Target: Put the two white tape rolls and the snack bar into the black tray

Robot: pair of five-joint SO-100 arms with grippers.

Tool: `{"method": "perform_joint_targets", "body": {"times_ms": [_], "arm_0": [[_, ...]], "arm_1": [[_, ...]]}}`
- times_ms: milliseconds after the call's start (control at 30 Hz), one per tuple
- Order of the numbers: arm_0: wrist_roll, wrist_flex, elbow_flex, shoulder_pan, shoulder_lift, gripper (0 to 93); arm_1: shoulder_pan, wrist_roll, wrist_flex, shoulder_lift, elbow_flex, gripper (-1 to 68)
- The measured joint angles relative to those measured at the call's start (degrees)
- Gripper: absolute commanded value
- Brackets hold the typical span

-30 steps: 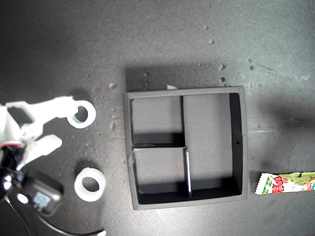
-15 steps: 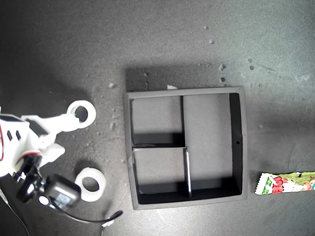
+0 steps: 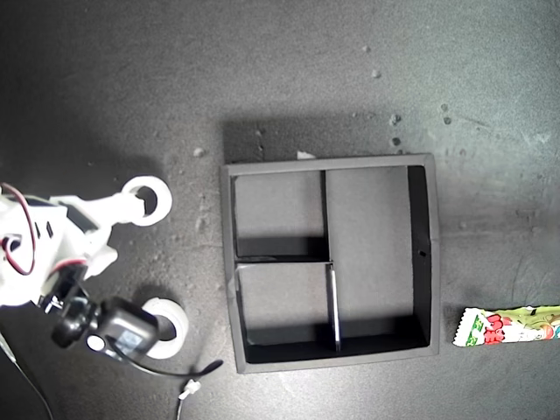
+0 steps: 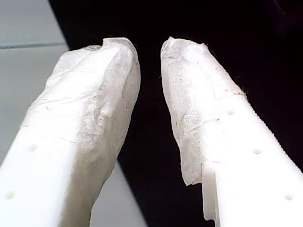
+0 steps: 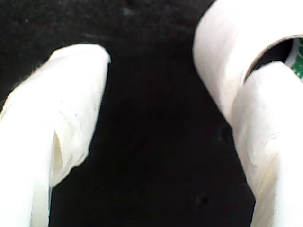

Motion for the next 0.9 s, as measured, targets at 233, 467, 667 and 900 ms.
{"method": "perform_joint_targets", "body": {"times_ms": [233, 467, 667, 900], "arm_0": [[1.58, 0.00, -1.85, -0.35, -0.35, 20.4], [2.11, 0.00, -3.43, -0.70, -2.55, 20.8], [2.37, -2.20, -4.83, -1.41, -8.44, 20.9], [0.97, -2.29, -7.03, -2.99, -16.00, 12.1]], "arm_1": [[-1.67, 4.57, 0.09, -0.09, 3.96, 2.4], [-2.29, 5.45, 0.09, -0.18, 4.75, 2.3], [-2.55, 7.29, 0.09, -0.18, 6.24, 2.2], [-5.71, 10.55, 0.09, -0.18, 6.50, 4.2]]}}
